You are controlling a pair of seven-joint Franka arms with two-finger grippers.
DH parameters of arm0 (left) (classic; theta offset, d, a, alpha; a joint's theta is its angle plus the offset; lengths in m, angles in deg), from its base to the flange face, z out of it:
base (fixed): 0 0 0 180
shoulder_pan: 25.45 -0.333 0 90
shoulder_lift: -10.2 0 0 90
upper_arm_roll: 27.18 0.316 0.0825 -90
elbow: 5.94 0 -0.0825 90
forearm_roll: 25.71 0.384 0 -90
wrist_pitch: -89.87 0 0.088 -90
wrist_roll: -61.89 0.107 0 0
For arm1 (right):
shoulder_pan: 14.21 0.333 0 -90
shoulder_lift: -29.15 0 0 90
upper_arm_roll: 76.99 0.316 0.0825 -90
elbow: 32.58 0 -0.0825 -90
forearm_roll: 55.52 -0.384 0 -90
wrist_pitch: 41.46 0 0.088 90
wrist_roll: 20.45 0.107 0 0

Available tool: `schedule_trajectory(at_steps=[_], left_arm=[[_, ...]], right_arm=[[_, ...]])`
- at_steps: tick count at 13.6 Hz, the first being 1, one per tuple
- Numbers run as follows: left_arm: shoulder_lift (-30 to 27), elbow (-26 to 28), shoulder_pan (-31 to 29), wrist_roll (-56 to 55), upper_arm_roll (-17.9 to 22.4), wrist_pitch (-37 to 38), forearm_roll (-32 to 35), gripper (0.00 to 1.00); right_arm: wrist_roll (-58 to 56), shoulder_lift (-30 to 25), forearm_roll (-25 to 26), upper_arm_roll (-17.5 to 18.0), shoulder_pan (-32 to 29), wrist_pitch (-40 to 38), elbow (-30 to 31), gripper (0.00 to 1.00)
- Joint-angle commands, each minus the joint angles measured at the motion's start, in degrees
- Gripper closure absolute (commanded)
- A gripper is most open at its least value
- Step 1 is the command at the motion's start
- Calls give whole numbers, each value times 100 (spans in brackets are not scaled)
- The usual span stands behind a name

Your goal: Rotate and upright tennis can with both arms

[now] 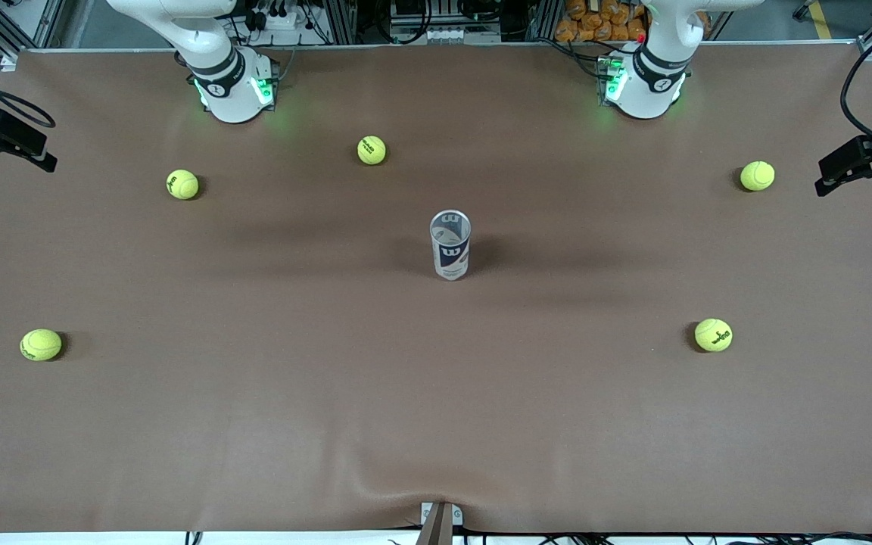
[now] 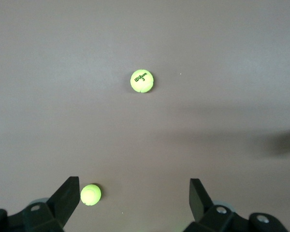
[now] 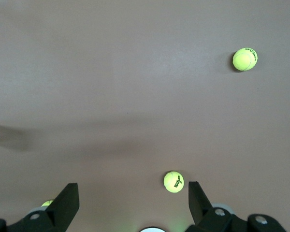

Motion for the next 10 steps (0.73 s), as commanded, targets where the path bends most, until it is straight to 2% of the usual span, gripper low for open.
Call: schedule_trajectory(at_steps=[1, 10], left_arm=[[-76, 79, -10, -126, -53, 45, 37, 0], [-49, 61, -18, -117, -44, 54, -94, 0]], right_arm=[[25, 68, 49, 22, -12, -60, -142, 0], [25, 94, 49, 22, -12, -60, -142, 0]])
